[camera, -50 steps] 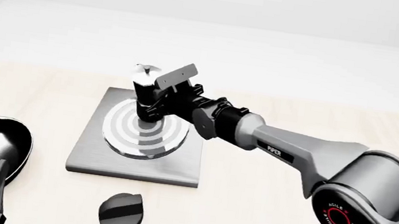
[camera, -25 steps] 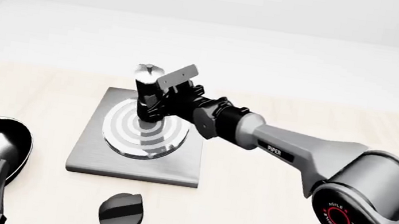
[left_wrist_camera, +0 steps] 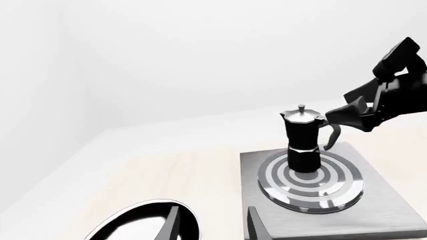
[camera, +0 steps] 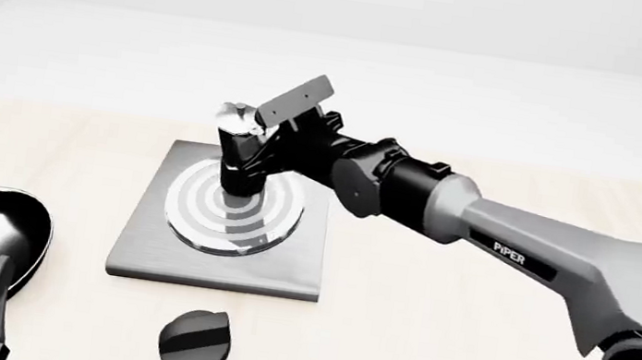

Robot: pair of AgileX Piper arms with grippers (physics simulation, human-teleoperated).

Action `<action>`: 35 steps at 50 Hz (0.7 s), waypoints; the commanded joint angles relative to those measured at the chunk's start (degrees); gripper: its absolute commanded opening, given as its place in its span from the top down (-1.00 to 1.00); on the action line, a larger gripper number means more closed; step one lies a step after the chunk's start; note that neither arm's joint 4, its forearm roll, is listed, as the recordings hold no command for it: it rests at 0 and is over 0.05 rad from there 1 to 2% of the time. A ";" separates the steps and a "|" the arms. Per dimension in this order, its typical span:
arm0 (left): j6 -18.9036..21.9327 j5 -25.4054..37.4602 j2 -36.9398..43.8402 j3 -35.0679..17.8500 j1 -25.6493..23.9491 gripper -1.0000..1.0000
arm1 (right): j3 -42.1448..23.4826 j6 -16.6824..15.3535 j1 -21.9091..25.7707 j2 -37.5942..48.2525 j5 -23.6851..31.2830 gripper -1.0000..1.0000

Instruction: Turn on the stove and put the moka pot on it.

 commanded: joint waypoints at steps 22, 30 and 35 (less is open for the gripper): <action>0.90 0.02 0.00 -0.01 -0.57 -1.00 | 14.58 -2.64 1.40 -23.80 1.51 -1.00; 0.67 0.57 0.00 0.00 -0.47 -1.00 | 23.90 2.02 0.18 -33.47 -2.41 -1.00; 0.71 0.80 0.00 0.00 -1.14 -1.00 | 29.09 3.31 -0.15 -39.18 -3.86 -1.00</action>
